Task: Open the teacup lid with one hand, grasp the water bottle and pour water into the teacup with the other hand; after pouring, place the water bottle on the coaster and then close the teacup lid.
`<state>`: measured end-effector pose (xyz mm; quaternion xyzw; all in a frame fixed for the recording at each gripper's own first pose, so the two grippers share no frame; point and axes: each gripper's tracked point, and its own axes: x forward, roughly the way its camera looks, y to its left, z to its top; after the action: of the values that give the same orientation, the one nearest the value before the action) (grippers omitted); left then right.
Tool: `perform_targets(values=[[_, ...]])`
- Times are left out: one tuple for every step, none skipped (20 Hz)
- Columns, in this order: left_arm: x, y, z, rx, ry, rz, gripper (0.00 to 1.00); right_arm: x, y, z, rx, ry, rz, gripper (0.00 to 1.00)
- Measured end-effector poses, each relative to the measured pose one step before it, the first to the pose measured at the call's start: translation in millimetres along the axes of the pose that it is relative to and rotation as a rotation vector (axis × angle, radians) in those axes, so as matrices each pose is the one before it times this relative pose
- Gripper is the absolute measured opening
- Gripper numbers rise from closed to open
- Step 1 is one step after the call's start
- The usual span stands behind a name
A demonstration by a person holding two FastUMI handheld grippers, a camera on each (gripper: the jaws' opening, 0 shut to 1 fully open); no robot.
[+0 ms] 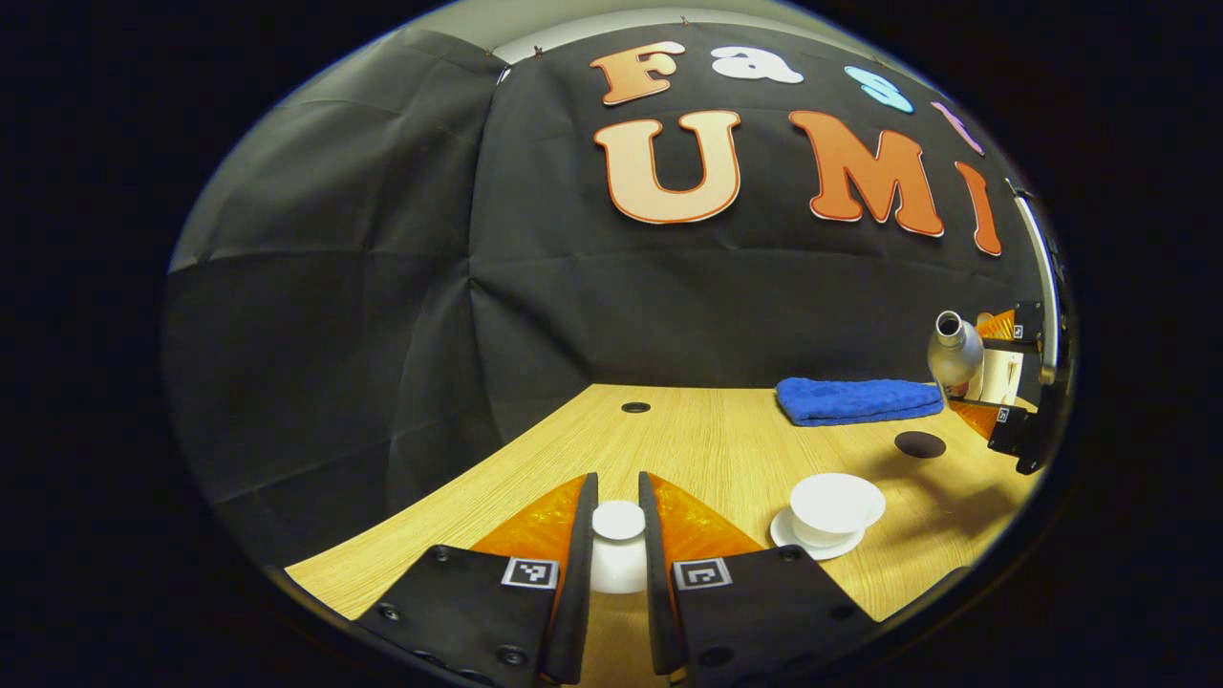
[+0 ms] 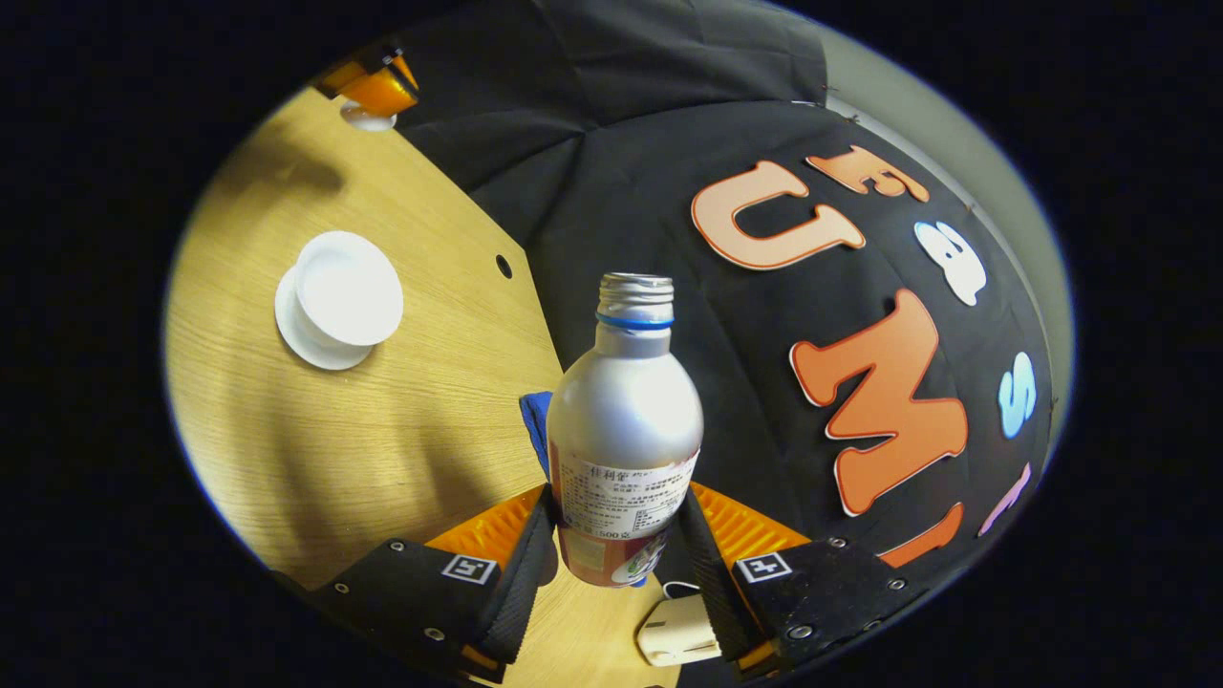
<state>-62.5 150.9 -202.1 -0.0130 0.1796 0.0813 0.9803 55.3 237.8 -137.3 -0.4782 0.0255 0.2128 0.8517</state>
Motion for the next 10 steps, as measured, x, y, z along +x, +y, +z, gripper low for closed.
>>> perform_targets(values=[[-0.15,1.96,-1.83,0.00229,0.00342,0.00298,0.3,2.65,4.5,2.41,-0.02528,-0.00481,0.00496,0.76],[0.34,1.8,-0.56,0.00063,0.001,0.00248,0.3,0.99,3.76,1.12,-0.0144,-0.004,0.0053,0.76],[0.1,1.63,-0.3,0.00015,0.00105,0.00119,0.3,1.65,3.47,2.9,-0.01569,-0.00676,0.00348,0.76],[0.54,1.91,-0.33,-0.00083,0.0004,0.00236,0.3,1.11,3.3,2.34,-0.02074,-0.00514,0.00266,0.76],[-0.22,0.9,-1.28,-0.00155,0.00154,-0.00046,0.3,1.37,2.97,2.21,-0.02386,-0.00705,0.00674,0.76],[0.24,1.14,-0.34,-0.00195,0.00438,0.00032,0.3,0.24,5.07,3.3,-0.01644,-0.00843,0.0149,0.76],[-0.77,-0.31,-0.97,-0.00357,0.00278,-0.00347,0.3,1.73,6.18,2.5,-0.01084,-0.0072,0.01694,0.76],[0.59,-0.26,0.6,-0.00228,-0.00136,-0.00295,0.3,1.31,2.95,3.01,-0.02157,-0.00931,0.00389,0.76],[-0.1,0.01,-1.92,-0.00051,0.00049,-0.00165,0.3,0.07,-1.01,3.34,-0.02755,-0.00989,-0.00547,0.76],[-0.15,0.47,0.13,-0.00046,-0.00036,-0.00108,0.3,0.74,-0.38,3.91,-0.03051,-0.0065,-0.00954,0.76]])
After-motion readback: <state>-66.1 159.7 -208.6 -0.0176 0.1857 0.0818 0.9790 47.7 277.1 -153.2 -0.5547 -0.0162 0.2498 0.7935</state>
